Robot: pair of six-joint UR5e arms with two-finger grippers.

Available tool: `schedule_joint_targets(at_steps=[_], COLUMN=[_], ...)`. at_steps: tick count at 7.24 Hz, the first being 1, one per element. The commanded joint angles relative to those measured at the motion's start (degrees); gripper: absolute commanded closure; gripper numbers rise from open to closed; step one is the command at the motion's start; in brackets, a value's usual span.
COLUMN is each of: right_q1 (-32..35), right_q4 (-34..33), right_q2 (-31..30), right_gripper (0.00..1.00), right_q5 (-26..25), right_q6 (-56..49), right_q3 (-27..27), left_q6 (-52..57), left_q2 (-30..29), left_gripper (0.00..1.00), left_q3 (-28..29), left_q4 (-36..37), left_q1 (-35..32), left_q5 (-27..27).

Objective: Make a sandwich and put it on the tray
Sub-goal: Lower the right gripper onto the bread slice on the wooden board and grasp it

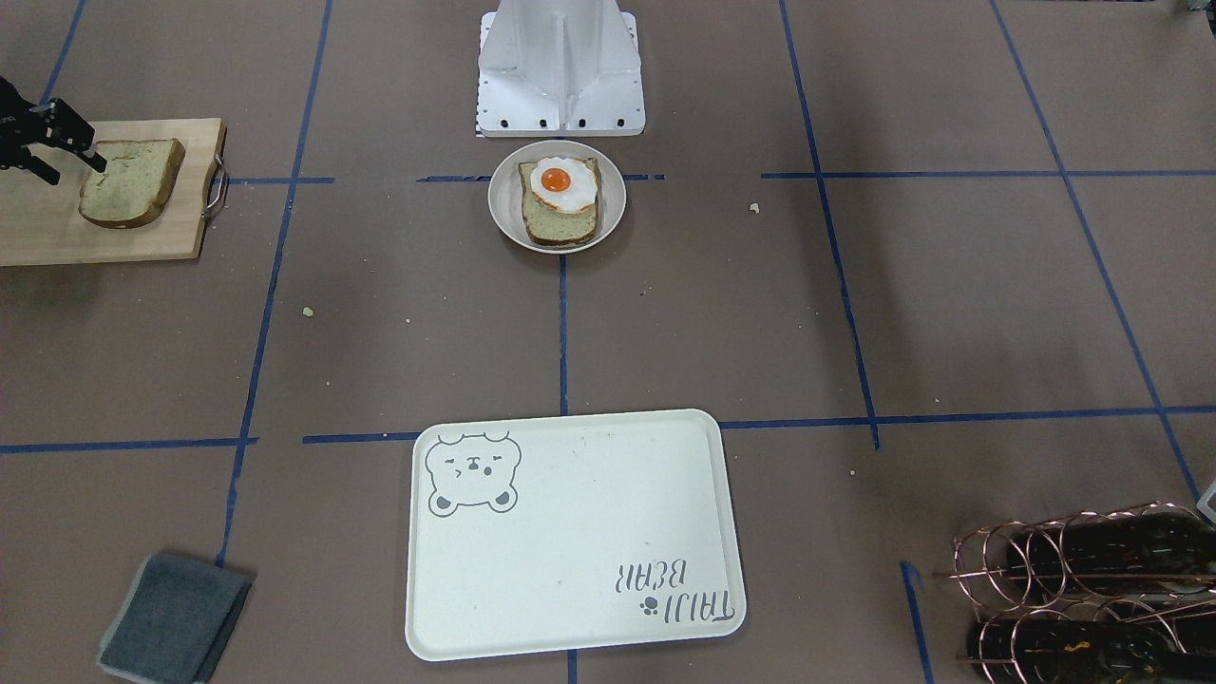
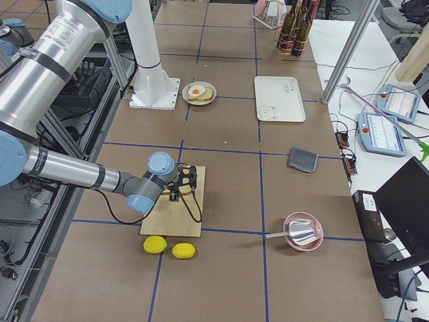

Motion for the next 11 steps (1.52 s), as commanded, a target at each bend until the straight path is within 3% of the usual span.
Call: schedule_joint_targets(at_steps=[1,5,6,7,11], right_q1=[-1.24,-2.47,-2.38,-2.38,-2.12], right_q4=[0.11,0.03,0.11,0.11,2.92], right_q2=[0.24,1.56,1.47,1.56,1.82], right_gripper=[0.31,0.46,0.94,1.0,1.0], right_q5=[-0.68,-0.68,-0.68,-0.59,0.72], right_q6=[0.09,0.18,0.18,0.09,0.01], right_q3=[-1.19,-1.36,-1.45,-1.45,-0.84], left_q6=[0.0,0.0,0.0,0.0,0.0], left_q2=[-0.02,0.07,0.07,0.07,0.16], left_gripper=[0.0,0.0,0.0,0.0,0.0], left_q3=[0.07,0.16,0.25,0.16,0.07], left_q4=[0.0,0.08,0.17,0.17,0.17], left_q1=[0.0,-0.08,-0.08,-0.08,-0.08], left_q5=[0.0,0.0,0.0,0.0,0.0])
